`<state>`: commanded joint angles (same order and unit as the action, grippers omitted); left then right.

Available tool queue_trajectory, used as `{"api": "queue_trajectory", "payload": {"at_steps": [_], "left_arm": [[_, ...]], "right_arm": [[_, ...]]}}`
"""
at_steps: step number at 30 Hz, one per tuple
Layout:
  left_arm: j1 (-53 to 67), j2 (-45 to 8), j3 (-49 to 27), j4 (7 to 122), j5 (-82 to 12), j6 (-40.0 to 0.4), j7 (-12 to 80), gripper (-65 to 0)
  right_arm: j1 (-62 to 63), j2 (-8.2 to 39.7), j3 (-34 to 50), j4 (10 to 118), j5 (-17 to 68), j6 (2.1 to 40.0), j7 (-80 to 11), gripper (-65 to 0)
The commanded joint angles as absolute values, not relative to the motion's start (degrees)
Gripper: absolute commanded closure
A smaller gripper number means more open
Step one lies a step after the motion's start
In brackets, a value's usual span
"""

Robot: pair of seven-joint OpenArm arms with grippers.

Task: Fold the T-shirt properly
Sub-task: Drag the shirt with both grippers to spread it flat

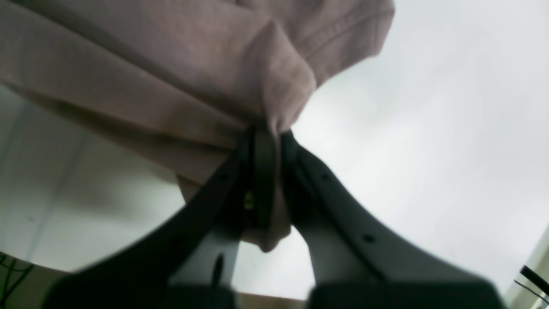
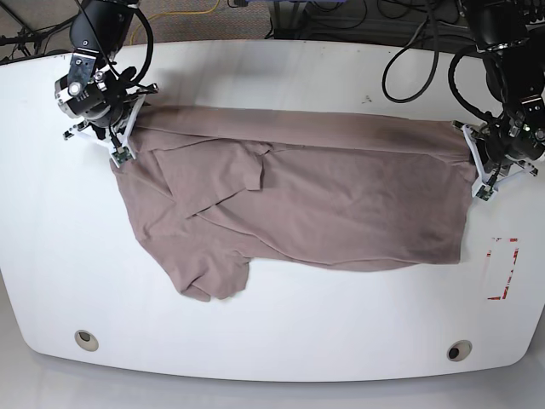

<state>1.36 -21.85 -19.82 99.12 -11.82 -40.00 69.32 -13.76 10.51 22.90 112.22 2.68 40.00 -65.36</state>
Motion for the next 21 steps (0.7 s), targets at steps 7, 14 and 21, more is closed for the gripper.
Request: {"api": "queue_trajectory", "payload": {"at_steps": [7, 14, 21], "left_arm": [[0.0, -22.0, -19.0, 99.1, -11.6, -40.0, 68.6, -36.4], [-2.4, -22.0, -19.0, 99.3, -11.7, -40.0, 68.6, -54.7], [-4.6, -22.0, -19.6, 101.8, -12.1, -40.0, 68.9, -54.7]], "right_arm": [[-13.5, 10.3, 23.0, 112.3, 2.7, 40.0, -65.4, -19.5], [-13.4, 10.3, 23.1, 113.6, 2.7, 40.0, -65.3, -45.7], [-12.4, 8.7, 27.1, 115.6, 6.6, 40.0, -64.8, -50.3]]}}
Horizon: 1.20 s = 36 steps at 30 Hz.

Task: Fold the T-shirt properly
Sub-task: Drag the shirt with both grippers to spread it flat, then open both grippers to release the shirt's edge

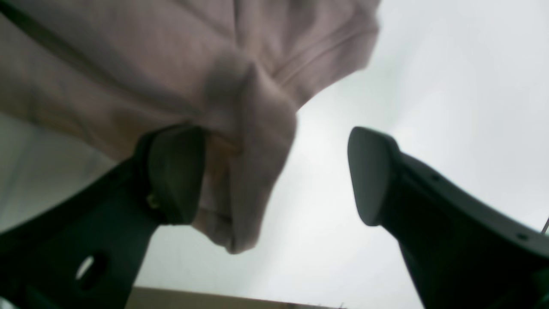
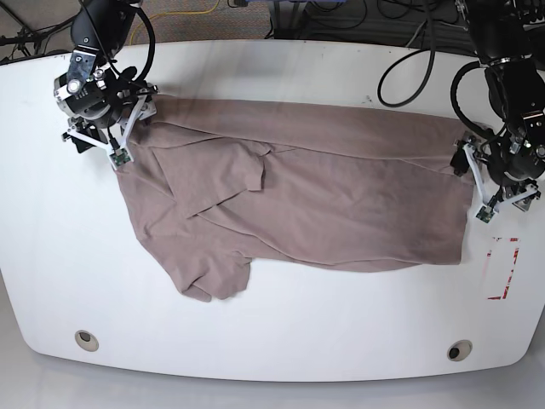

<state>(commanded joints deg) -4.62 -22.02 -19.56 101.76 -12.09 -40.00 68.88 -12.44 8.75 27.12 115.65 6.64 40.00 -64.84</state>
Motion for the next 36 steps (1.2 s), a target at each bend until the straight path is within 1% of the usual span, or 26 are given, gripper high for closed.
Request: {"api": "queue_trajectory", "payload": {"at_steps": [1, 5, 9, 13, 14, 17, 22, 24, 27, 28, 31, 33, 36], "left_arm": [[-4.6, -22.0, -19.8, 102.2, -12.2, -40.0, 68.9, -54.7], [-2.8, -21.7, -22.6, 104.7, -14.6, -40.0, 68.9, -54.7], [0.4, -21.6, -23.5, 104.9, -17.1, -40.0, 68.8, -54.2], [3.6, -21.1, -23.5, 104.7, -17.5, -40.0, 68.5, -49.6], [4.6, -20.4, -23.6, 104.7, -17.4, -40.0, 68.1, -46.8], [7.1, -20.1, -23.6, 104.5, -17.3, -40.0, 65.6, -43.5], [10.7, -20.2, -23.6, 104.0, -16.9, -40.0, 59.6, -41.8], [10.9, -20.2, -23.3, 103.0, -15.8, -40.0, 58.0, -41.7], [11.0, -20.0, -23.3, 102.0, -13.8, -40.0, 57.5, -41.7], [11.1, -20.0, -23.3, 101.6, -13.0, -40.0, 57.5, -41.7], [10.8, -20.0, -23.4, 99.2, -11.3, -40.0, 57.3, -41.7], [10.8, -20.1, -23.3, 97.0, -10.9, -40.0, 57.1, -41.7], [10.2, -20.3, -23.4, 95.2, -10.8, -40.0, 55.3, -41.7]], "right_arm": [[-12.4, 8.7, 27.6, 115.6, 7.3, 40.0, -64.8, -50.3], [-12.1, 8.1, 33.2, 115.6, 15.4, 40.0, -64.8, -50.3], [-12.4, 8.1, 35.6, 115.6, 23.5, 40.0, -65.3, -50.3], [-13.8, 8.0, 35.5, 115.6, 29.1, 40.0, -65.4, -50.3], [-14.6, 8.0, 35.4, 115.6, 31.4, 40.0, -65.4, -50.3], [-15.8, 8.0, 34.7, 115.6, 34.6, 40.0, -65.4, -50.3], [-17.4, 7.4, 32.1, 115.5, 34.6, 40.0, -65.0, -49.9], [-17.1, 7.3, 31.4, 114.5, 33.4, 40.0, -64.9, -48.0], [-17.1, 7.3, 30.3, 112.8, 31.8, 40.0, -64.9, -42.5], [-17.3, 7.3, 30.2, 112.0, 31.0, 40.0, -64.9, -39.2], [-17.1, 7.4, 30.9, 109.1, 29.1, 40.0, -64.8, -32.2], [-16.6, 7.8, 30.8, 107.4, 28.0, 40.0, -64.6, -29.3], [-16.2, 8.4, 30.9, 106.2, 26.3, 40.0, -64.0, -28.4]]}}
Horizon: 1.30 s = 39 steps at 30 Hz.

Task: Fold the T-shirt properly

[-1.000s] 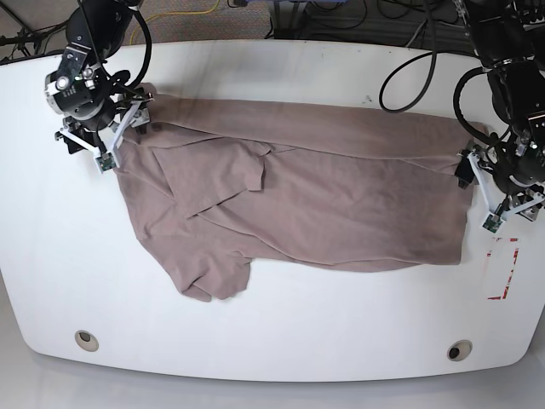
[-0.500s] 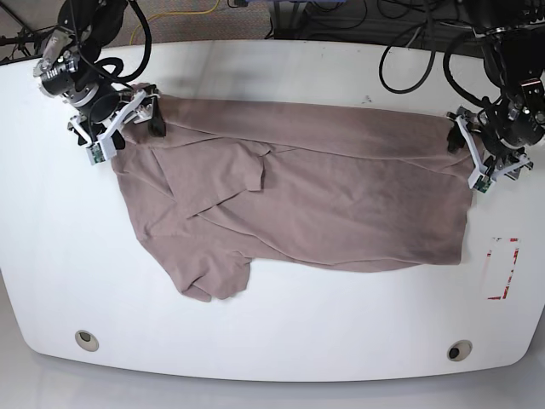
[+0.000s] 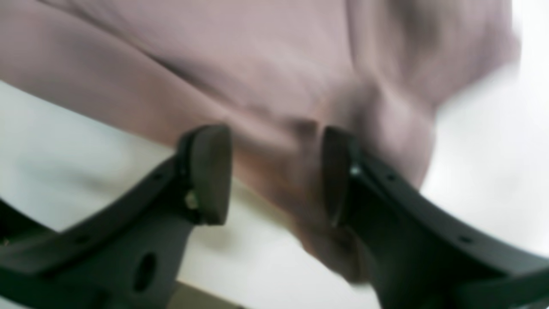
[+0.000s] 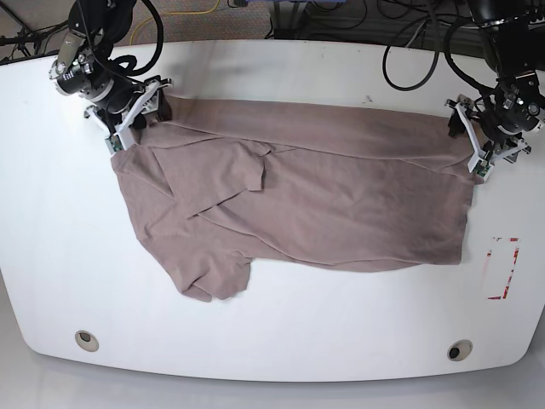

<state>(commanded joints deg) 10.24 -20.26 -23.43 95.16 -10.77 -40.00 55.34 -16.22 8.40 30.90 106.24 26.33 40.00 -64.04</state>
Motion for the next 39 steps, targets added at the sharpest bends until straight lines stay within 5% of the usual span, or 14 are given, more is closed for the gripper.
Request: {"api": "queue_trajectory", "payload": {"at_steps": [25, 39], "left_arm": [[10.8, -22.5, -23.3, 91.9, -10.8, -40.0, 52.9, -41.8], [10.9, -22.5, -23.3, 92.2, -10.8, -40.0, 52.9, -41.8]], "right_arm": [[-18.9, 23.9, 30.7, 105.8, 24.7, 40.0, -64.9, -30.8], [-18.9, 14.7, 30.5, 115.2, 31.2, 40.0, -72.6, -30.3]]}}
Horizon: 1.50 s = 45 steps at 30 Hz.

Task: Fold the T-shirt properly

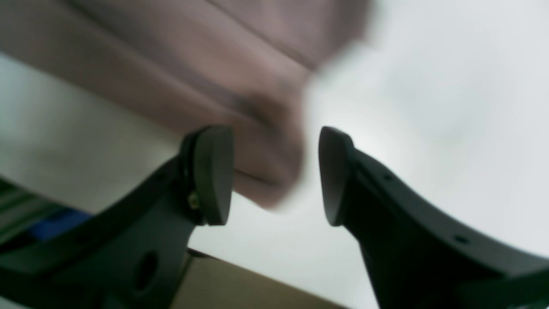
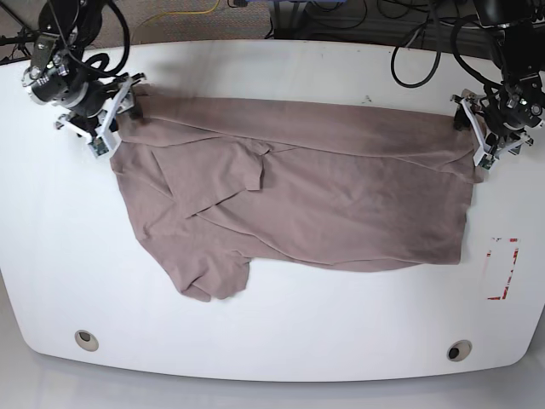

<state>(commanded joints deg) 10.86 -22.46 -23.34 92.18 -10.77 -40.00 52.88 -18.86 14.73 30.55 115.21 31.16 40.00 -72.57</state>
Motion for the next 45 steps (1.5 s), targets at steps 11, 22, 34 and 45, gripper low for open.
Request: {"api": "queue_trajectory", "payload": {"at_steps": [11, 22, 34, 45], "left_arm": [[10.9, -22.5, -23.3, 91.9, -10.8, -40.0, 52.9, -41.8], [10.9, -22.5, -23.3, 91.6, -10.8, -40.0, 52.9, -41.9], [10.8, -22.5, -23.3, 91.6, -10.8, -40.0, 52.9, -41.9], [10.7, -22.5, -23.3, 91.6, -10.8, -40.0, 52.9, -41.9]], "right_arm": [[-21.1, 11.9, 30.5, 113.9, 31.5, 40.0, -72.8, -30.3], [-23.3, 11.2, 28.5, 113.8, 31.3, 40.0, -72.4, -30.6], [-20.0, 11.2, 28.0, 104.5, 31.3, 40.0, -70.6, -30.3], [-19.4, 17.6, 28.0, 99.9, 31.2, 40.0, -68.9, -30.3]]}}
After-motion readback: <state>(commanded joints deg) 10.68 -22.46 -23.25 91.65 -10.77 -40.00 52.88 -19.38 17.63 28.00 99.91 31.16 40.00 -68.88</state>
